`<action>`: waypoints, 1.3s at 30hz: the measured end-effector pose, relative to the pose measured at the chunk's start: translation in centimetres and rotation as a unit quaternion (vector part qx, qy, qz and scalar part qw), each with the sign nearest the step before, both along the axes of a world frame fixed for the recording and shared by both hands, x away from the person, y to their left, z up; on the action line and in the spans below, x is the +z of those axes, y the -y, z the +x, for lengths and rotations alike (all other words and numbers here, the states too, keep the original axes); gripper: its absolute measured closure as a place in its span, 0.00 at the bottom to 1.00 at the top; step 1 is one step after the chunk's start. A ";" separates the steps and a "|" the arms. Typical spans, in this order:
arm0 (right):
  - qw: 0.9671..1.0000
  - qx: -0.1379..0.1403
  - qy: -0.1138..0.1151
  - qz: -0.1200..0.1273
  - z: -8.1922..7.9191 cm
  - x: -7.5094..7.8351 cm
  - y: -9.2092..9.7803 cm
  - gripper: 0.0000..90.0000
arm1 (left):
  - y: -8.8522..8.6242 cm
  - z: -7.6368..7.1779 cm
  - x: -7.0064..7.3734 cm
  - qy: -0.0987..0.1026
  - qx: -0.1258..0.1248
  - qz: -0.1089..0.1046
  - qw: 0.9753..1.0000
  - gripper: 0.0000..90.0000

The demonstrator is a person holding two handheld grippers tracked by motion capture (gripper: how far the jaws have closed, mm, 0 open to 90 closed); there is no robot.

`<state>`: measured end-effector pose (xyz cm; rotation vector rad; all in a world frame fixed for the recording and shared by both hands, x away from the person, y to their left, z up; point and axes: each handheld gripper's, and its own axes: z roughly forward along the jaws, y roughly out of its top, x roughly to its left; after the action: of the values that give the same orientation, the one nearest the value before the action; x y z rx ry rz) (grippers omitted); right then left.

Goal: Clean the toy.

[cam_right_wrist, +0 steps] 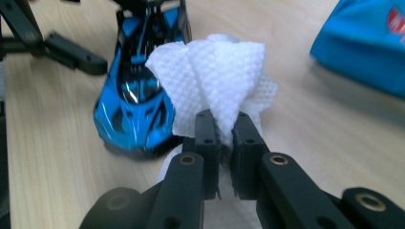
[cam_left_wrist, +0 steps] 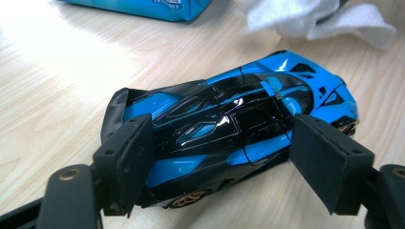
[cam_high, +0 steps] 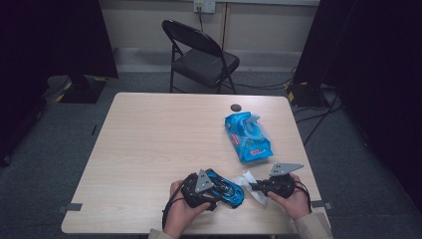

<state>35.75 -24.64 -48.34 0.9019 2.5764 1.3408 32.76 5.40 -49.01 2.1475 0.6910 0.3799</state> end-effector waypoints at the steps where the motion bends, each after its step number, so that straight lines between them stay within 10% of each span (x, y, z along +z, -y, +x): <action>1: 1.000 0.000 0.000 0.000 0.0 0.0 0.0 0.93 | 0.0 0.0 0.0 0.000 0.000 0.000 1.000 0.25; 9: 1.000 0.007 0.022 0.010 0.6 2.8 -3.0 0.93 | -0.6 -0.1 1.6 -0.001 -0.015 -0.025 1.000 0.25; 18: 0.998 0.038 0.032 0.026 0.9 4.6 -8.7 0.93 | -5.6 -1.0 3.2 0.003 0.013 -0.032 0.999 0.24; 39: 0.997 0.071 -0.005 0.030 1.6 1.7 -22.4 0.90 | -15.9 -2.5 4.2 -0.002 0.094 -0.056 0.994 0.24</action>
<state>37.35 -2.28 -46.62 0.7486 2.6658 1.4609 30.23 21.30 -44.83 1.9840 0.9003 0.4275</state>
